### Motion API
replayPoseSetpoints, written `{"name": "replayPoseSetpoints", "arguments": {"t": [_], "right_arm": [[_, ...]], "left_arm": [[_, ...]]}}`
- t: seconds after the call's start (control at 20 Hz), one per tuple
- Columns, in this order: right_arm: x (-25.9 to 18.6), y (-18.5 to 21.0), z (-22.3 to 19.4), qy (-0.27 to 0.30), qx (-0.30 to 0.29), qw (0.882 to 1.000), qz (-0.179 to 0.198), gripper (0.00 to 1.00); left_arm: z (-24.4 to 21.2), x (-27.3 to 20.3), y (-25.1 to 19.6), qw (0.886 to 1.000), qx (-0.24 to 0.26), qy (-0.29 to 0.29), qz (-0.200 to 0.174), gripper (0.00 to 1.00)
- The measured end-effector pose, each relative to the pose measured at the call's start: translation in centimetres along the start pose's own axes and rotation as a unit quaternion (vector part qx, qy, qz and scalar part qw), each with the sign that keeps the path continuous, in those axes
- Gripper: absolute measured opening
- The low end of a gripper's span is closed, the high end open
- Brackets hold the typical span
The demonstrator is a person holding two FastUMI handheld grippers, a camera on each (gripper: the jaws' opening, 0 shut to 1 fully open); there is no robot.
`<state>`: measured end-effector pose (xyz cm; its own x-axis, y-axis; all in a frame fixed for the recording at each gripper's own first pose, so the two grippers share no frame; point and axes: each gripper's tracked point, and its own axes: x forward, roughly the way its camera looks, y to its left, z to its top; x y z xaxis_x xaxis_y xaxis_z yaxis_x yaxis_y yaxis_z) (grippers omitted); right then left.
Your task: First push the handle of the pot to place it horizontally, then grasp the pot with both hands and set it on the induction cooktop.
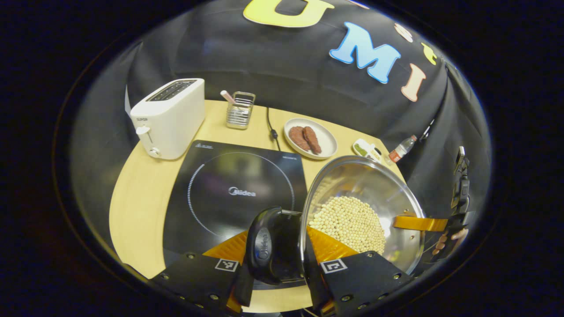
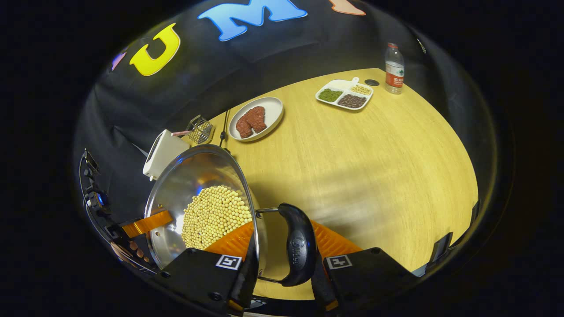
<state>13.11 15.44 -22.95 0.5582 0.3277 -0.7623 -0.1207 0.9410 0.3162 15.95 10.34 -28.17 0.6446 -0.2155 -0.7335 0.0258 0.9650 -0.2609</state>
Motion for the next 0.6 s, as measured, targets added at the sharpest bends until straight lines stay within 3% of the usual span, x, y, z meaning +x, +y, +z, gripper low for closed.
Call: {"name": "replayPoseSetpoints", "arguments": {"t": [0.3,0.35,0.4,0.6], "right_arm": [[4.2,5.2,0.3,0.012,-0.004,1.0,0.02,0.52],[5.0,6.0,0.4,0.014,-0.003,1.0,0.023,0.52],[5.7,6.7,0.5,0.018,-0.001,0.999,0.026,0.55],[8.0,9.2,0.8,0.027,0.006,0.999,0.036,0.51]], "left_arm": [[1.5,0.6,6.9,0.999,-0.018,-0.013,0.024,0.56],[1.9,0.7,7.8,0.999,-0.017,-0.016,0.027,0.48],[2.2,1.0,8.7,0.999,-0.016,-0.019,0.03,0.52],[2.9,2.1,12.2,0.999,-0.026,-0.038,0.028,0.49]]}}
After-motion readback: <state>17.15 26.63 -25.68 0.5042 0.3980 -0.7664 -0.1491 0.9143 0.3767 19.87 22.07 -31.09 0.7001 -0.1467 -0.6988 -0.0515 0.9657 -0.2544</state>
